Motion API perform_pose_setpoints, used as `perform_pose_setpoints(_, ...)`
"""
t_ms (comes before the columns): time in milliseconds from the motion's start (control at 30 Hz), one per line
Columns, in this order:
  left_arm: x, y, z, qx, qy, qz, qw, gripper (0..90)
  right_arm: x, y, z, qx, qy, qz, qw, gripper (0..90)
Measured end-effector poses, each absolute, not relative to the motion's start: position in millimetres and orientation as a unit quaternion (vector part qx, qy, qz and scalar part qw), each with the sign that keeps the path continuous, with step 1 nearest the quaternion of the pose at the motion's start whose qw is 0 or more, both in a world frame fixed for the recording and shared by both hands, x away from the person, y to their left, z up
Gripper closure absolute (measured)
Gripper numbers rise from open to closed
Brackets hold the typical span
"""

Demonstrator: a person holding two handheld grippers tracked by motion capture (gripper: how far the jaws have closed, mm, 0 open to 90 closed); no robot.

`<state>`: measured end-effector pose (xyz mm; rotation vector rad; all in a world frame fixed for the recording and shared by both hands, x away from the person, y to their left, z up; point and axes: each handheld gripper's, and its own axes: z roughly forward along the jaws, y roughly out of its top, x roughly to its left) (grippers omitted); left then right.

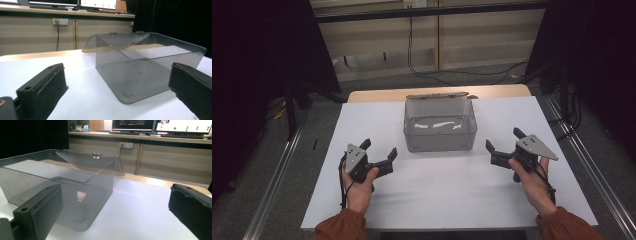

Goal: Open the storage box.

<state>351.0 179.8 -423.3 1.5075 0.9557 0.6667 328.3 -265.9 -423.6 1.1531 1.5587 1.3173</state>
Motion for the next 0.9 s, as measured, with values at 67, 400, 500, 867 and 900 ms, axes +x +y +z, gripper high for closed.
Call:
perform_pose_setpoints(67, 347.3, 181.6, -424.0, 0.641, 0.415, 0.286, 0.579, 1.0, 323.1, -267.4, -423.7, 0.456, 0.607, 0.524, 0.387, 0.0)
perform_pose_setpoints(400, 331.5, 199.1, -428.5, 0.652, 0.416, 0.294, 0.562, 1.1, 290.6, -279.0, -434.0, 0.461, 0.616, 0.506, 0.388, 0.0)
perform_pose_setpoints(500, 327.1, 203.7, -431.1, 0.651, 0.422, 0.301, 0.554, 1.2, 280.6, -284.2, -436.7, 0.472, 0.608, 0.502, 0.394, 0.0)
perform_pose_setpoints(867, 327.0, 200.8, -435.4, 0.660, 0.421, 0.290, 0.550, 1.4, 273.1, -295.0, -445.3, 0.482, 0.602, 0.498, 0.397, 0.0)
perform_pose_setpoints(900, 327.3, 200.2, -435.2, 0.661, 0.424, 0.295, 0.545, 1.5, 273.9, -294.4, -445.2, 0.479, 0.605, 0.497, 0.396, 0.0)
